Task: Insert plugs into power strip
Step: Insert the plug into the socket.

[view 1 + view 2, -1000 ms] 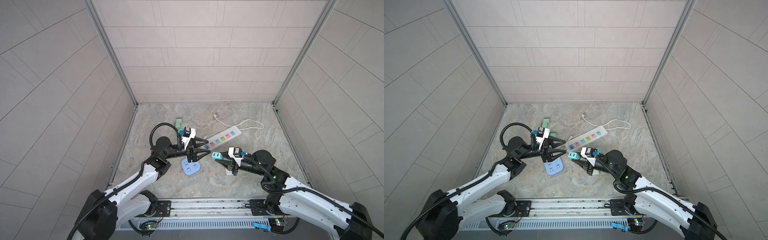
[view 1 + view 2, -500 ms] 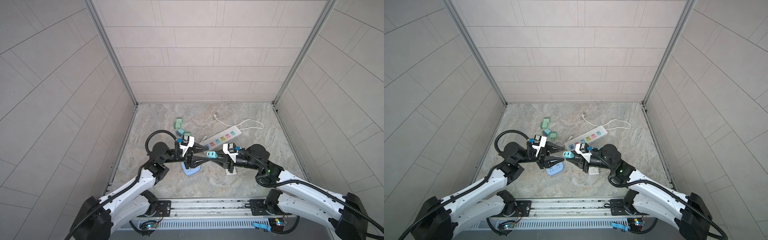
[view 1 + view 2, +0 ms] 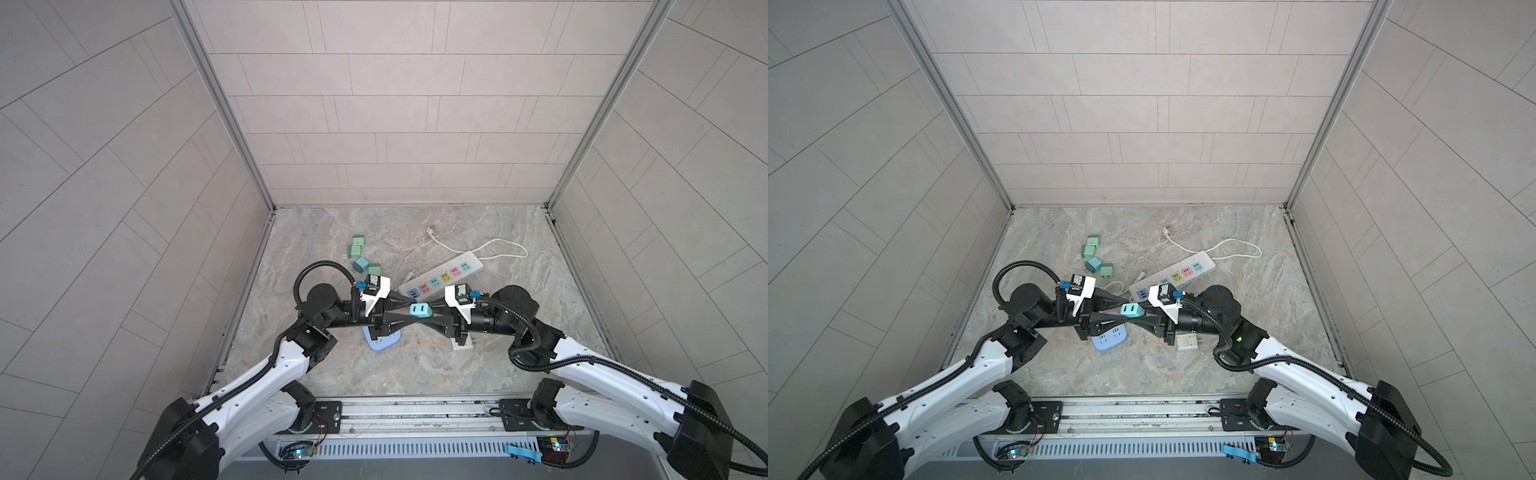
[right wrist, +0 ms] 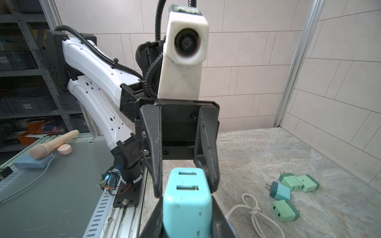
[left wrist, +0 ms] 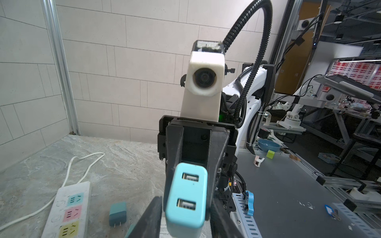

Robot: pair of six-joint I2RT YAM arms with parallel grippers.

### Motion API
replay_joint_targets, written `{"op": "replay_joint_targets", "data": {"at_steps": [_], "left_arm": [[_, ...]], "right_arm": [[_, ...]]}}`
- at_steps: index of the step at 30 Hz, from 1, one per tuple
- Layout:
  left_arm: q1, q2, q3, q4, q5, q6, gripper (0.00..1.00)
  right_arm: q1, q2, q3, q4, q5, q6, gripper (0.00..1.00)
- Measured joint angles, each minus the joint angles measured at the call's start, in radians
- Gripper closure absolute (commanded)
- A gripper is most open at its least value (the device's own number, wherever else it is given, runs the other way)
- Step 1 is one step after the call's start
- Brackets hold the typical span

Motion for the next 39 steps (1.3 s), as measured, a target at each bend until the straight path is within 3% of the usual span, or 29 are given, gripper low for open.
{"op": "replay_joint_targets", "data": {"at_steps": [11, 12, 15, 16, 19, 22, 27, 31, 37, 39], "left_arm": [[0.001, -0.014, 0.0, -0.012, 0.003, 0.017, 0.81], [0.001, -0.013, 0.0, -0.01, 0.006, 0.016, 0.83], [0.001, -0.007, 0.0, 0.005, 0.009, 0.006, 0.85], [0.002, -0.005, 0.0, 0.011, 0.008, 0.002, 0.87], [0.0, 0.002, 0.0, 0.003, -0.006, 0.002, 0.89], [-0.002, 0.002, 0.004, -0.045, -0.047, 0.023, 0.92], [-0.002, 0.004, 0.009, -0.13, -0.135, 0.072, 0.95], [-0.002, 0.042, 0.009, -0.144, -0.234, 0.098, 0.94], [-0.01, 0.263, 0.016, -0.061, -0.345, 0.114, 1.0], [-0.013, 0.348, 0.024, -0.026, -0.377, 0.116, 1.0]], "right_arm": [[0.0, 0.003, 0.007, 0.0, -0.011, -0.001, 1.0], [0.0, 0.003, 0.007, 0.0, -0.011, 0.0, 0.94], [-0.001, 0.003, 0.012, -0.003, -0.01, 0.006, 0.63], [-0.002, 0.003, 0.014, -0.006, -0.006, 0.012, 0.42], [0.0, 0.0, 0.025, -0.015, 0.029, 0.016, 0.21], [0.002, -0.03, 0.027, -0.049, 0.085, 0.0, 0.13], [-0.014, -0.152, -0.025, -0.09, 0.194, -0.018, 0.01], [-0.025, -0.268, -0.088, -0.114, 0.319, -0.011, 0.0], [-0.028, -0.348, -0.119, -0.175, 0.592, 0.071, 0.0], [-0.029, -0.346, -0.113, -0.217, 0.69, 0.119, 0.07]]}}
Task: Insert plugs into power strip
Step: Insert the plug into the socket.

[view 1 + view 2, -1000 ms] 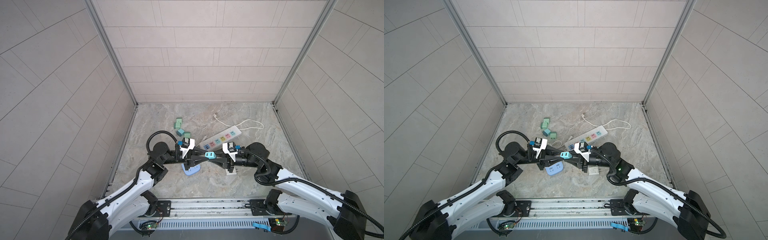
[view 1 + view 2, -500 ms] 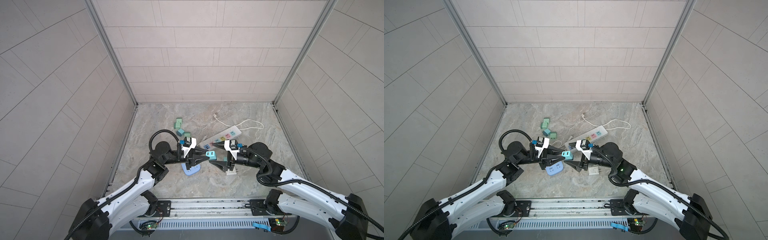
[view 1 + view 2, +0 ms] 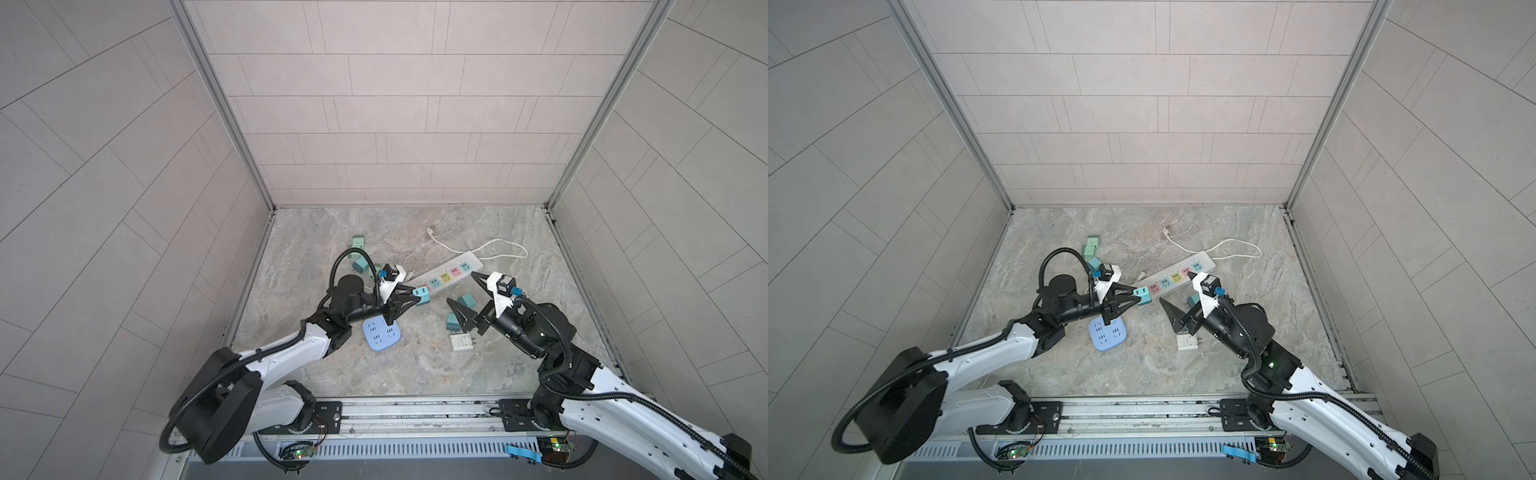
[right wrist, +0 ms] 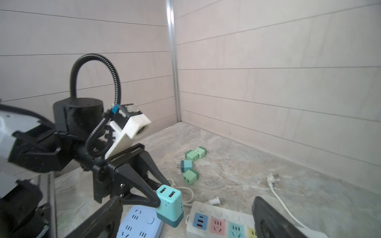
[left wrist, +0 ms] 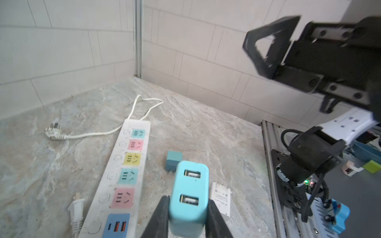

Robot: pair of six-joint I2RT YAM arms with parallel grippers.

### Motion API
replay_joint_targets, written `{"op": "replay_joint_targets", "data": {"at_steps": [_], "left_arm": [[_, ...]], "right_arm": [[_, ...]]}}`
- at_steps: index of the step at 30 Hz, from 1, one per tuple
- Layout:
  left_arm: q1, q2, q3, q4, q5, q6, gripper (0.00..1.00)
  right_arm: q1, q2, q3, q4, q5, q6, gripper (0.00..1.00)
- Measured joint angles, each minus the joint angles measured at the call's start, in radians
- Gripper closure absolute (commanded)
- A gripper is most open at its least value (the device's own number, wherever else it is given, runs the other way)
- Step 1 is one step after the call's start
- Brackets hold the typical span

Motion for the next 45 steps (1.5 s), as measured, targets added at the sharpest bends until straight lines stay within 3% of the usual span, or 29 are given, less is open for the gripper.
{"op": "replay_joint_targets", "data": {"at_steps": [7, 23, 45], "left_arm": [[-0.002, 0.168, 0.006, 0.18, -0.076, 0.017, 1.0], [-0.002, 0.441, 0.056, 0.395, -0.167, 0.024, 1.0], [0.001, 0.557, 0.139, 0.375, -0.216, 0.048, 1.0]], "right_arm": [[-0.009, 0.117, 0.076, -0.119, 0.19, 0.153, 0.25], [-0.098, 0.336, 0.108, -0.136, 0.19, 0.338, 0.28], [-0.117, 0.318, 0.106, -0.135, 0.179, 0.355, 0.28]]}}
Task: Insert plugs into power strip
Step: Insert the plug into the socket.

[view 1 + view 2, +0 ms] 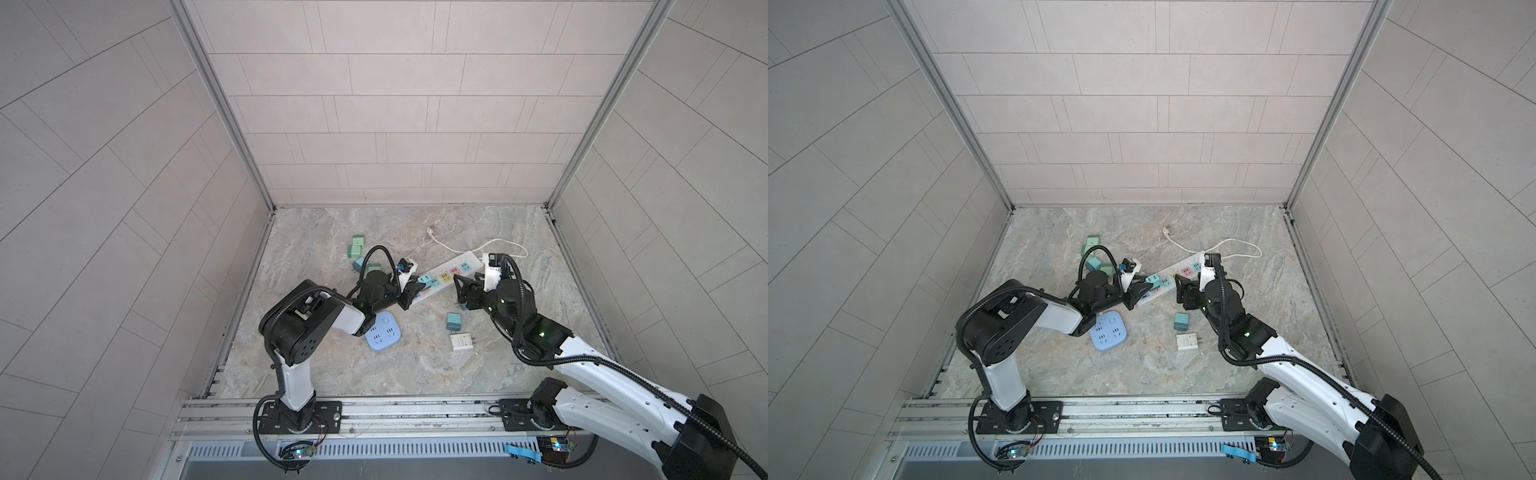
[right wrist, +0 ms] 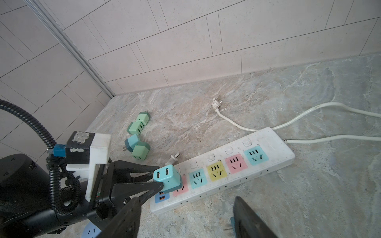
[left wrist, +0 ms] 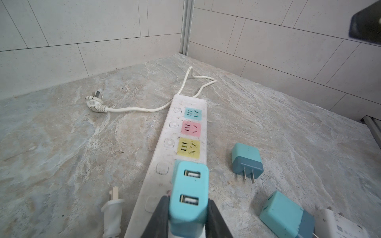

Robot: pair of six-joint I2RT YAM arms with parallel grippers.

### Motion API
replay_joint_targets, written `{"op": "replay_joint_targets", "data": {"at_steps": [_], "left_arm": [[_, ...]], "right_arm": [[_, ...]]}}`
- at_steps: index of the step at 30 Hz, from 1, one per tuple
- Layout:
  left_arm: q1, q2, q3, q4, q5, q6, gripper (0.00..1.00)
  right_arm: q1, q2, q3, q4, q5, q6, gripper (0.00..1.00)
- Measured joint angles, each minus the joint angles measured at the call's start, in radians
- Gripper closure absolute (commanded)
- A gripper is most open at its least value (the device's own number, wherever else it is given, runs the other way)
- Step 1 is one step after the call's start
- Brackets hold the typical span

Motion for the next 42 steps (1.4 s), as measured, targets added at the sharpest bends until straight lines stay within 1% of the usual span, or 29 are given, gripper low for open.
{"op": "replay_joint_targets", "data": {"at_steps": [6, 20, 26, 31, 36, 38, 42], "left_arm": [[0.002, 0.015, 0.011, -0.003, -0.004, 0.011, 1.0], [0.026, 0.05, 0.072, -0.053, 0.001, 0.021, 1.0], [0.029, 0.05, 0.074, -0.058, 0.001, 0.021, 1.0], [0.031, 0.05, 0.069, -0.053, 0.01, 0.021, 1.0], [0.032, 0.05, 0.057, -0.038, 0.021, 0.021, 1.0], [0.032, 0.05, 0.055, -0.036, 0.024, 0.021, 1.0], [0.032, 0.05, 0.039, -0.016, 0.028, 0.021, 1.0]], "right_arm": [[0.0, 0.018, 0.0, 0.0, -0.008, 0.004, 0.29], [-0.004, 0.005, 0.0, -0.003, -0.013, 0.004, 0.29], [-0.006, 0.001, 0.0, -0.006, -0.014, 0.004, 0.29], [-0.006, 0.008, 0.0, -0.01, -0.016, 0.009, 0.32], [0.003, 0.105, 0.043, -0.026, -0.02, 0.023, 0.37], [0.017, 0.169, 0.084, -0.034, -0.022, 0.03, 0.39], [0.041, 0.32, 0.17, -0.026, -0.041, 0.038, 0.4]]}}
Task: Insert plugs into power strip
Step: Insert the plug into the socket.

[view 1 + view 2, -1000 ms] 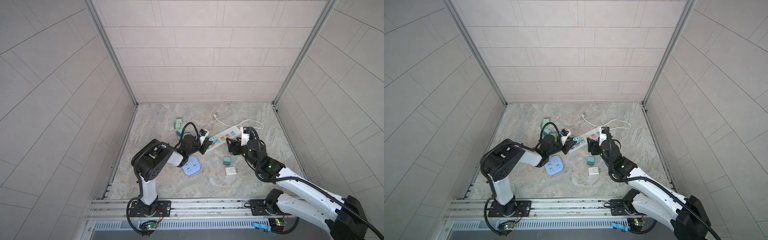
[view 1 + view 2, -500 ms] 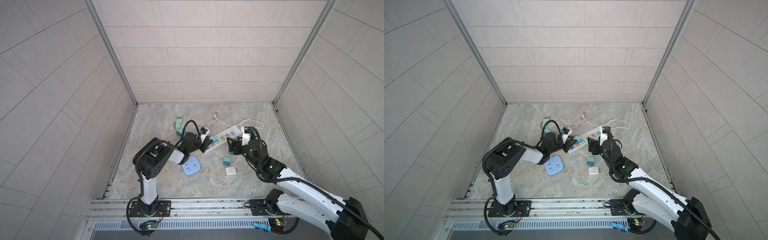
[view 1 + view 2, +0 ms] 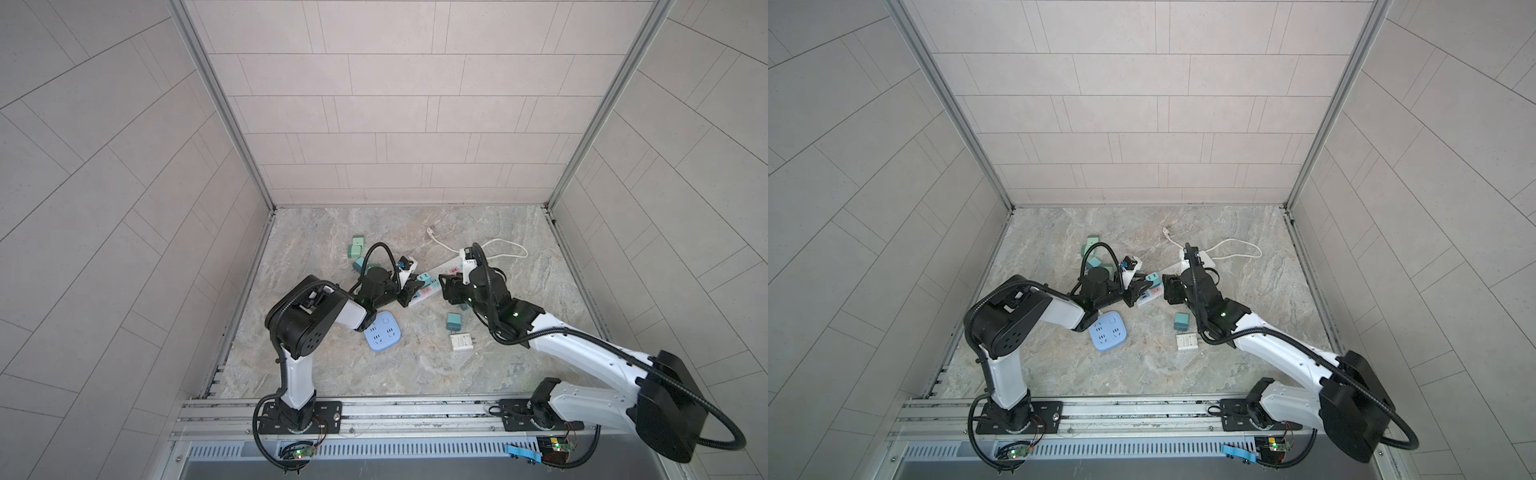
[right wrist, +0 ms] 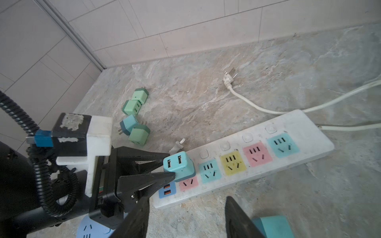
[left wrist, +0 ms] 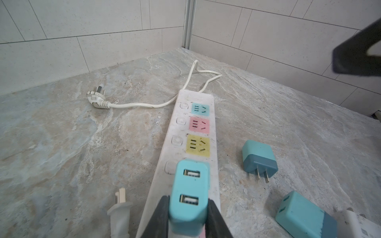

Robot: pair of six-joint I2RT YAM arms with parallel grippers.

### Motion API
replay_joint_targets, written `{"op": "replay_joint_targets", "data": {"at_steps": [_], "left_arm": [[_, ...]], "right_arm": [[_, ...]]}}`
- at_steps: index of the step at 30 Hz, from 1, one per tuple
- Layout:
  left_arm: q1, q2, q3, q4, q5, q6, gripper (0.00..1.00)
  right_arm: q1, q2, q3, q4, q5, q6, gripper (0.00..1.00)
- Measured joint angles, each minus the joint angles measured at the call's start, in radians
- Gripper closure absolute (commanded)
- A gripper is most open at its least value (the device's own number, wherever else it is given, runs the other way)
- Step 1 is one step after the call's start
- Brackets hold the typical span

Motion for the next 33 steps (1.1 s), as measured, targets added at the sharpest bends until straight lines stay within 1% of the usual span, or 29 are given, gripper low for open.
{"op": "replay_joint_targets", "data": {"at_steps": [6, 7, 9, 12, 17, 23, 29, 33], "left_arm": [[0.001, 0.008, -0.002, 0.017, 0.013, 0.0, 1.0], [0.002, 0.01, -0.002, 0.019, 0.014, 0.0, 1.0], [0.003, 0.011, -0.002, 0.022, 0.017, 0.0, 1.0], [0.005, 0.011, -0.002, 0.016, 0.019, -0.001, 1.0], [0.005, 0.011, -0.002, 0.01, 0.021, 0.0, 1.0], [0.005, 0.011, 0.001, 0.006, 0.022, -0.001, 1.0], [0.004, 0.016, 0.027, -0.045, 0.026, -0.003, 1.0], [0.0, 0.019, 0.032, -0.053, 0.023, -0.002, 1.0]], "right_arm": [[0.005, 0.241, 0.122, 0.029, -0.042, 0.013, 0.45], [0.003, 0.275, 0.139, 0.035, -0.049, 0.016, 0.46], [-0.002, 0.343, 0.166, 0.056, -0.06, 0.027, 0.53], [-0.013, 0.407, 0.176, 0.089, -0.064, 0.039, 0.54], [-0.041, 0.424, 0.177, 0.113, -0.062, 0.045, 0.54], [-0.047, 0.43, 0.174, 0.159, -0.062, 0.053, 0.58], [-0.047, 0.45, 0.109, 0.247, -0.059, 0.081, 0.64], [-0.047, 0.45, 0.054, 0.343, -0.045, 0.105, 0.66]]}}
